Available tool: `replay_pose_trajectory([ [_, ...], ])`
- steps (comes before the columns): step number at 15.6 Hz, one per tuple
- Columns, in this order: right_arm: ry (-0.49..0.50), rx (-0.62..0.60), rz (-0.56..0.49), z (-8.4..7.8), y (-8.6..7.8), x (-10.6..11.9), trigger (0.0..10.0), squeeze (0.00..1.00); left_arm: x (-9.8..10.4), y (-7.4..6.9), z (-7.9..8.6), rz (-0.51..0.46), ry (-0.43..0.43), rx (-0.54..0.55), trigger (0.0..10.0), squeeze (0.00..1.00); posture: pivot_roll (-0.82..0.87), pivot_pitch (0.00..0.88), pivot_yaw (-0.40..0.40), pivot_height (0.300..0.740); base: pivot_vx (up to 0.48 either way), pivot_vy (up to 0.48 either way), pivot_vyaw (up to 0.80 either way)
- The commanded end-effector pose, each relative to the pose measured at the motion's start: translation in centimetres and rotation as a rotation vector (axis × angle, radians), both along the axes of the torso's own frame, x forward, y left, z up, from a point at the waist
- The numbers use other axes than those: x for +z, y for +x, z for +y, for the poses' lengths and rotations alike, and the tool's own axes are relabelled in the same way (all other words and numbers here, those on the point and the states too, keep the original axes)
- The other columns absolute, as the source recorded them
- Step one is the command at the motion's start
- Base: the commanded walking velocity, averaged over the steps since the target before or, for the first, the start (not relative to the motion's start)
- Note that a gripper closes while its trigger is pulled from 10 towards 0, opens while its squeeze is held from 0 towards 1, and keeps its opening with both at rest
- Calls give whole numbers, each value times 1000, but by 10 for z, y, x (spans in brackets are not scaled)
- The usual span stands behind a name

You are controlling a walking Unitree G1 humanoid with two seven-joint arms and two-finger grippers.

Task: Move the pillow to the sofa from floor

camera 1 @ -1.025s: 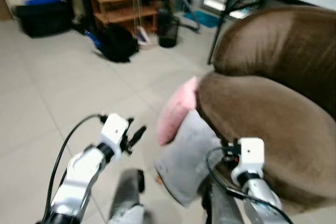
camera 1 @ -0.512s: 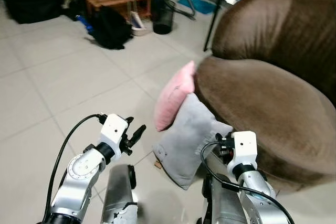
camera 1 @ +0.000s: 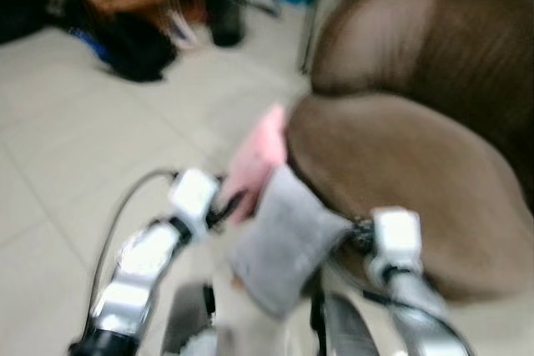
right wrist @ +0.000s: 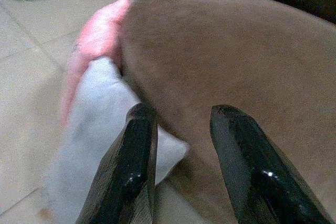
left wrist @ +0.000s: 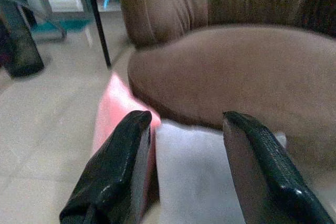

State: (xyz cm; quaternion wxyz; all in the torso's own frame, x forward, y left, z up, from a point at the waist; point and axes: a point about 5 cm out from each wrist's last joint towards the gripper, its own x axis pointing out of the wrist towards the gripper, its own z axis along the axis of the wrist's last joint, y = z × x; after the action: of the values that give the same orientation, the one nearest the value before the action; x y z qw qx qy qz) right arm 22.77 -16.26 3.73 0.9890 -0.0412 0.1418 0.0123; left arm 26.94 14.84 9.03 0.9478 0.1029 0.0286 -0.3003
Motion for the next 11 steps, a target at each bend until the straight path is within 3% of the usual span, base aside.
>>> replay_pose_trajectory([
  [1, 27, 34, -19, 13, 3, 4, 10000, 0, -11, -5, 14, 56, 35, 34, 10000, 0, 69, 66, -40, 560, 349, 0, 0],
  [9, 26, 42, -11, 14, 3, 1, 10000, 0, -12, -10, 16, 49, 47, 46, 10000, 0, 72, 72, -53, 560, 290, 0, 0],
  [11, -63, 51, -14, 11, 4, 1, 10000, 0, -13, -11, 15, 54, 52, 42, 10000, 0, 71, 74, -55, 560, 0, 0, 228],
])
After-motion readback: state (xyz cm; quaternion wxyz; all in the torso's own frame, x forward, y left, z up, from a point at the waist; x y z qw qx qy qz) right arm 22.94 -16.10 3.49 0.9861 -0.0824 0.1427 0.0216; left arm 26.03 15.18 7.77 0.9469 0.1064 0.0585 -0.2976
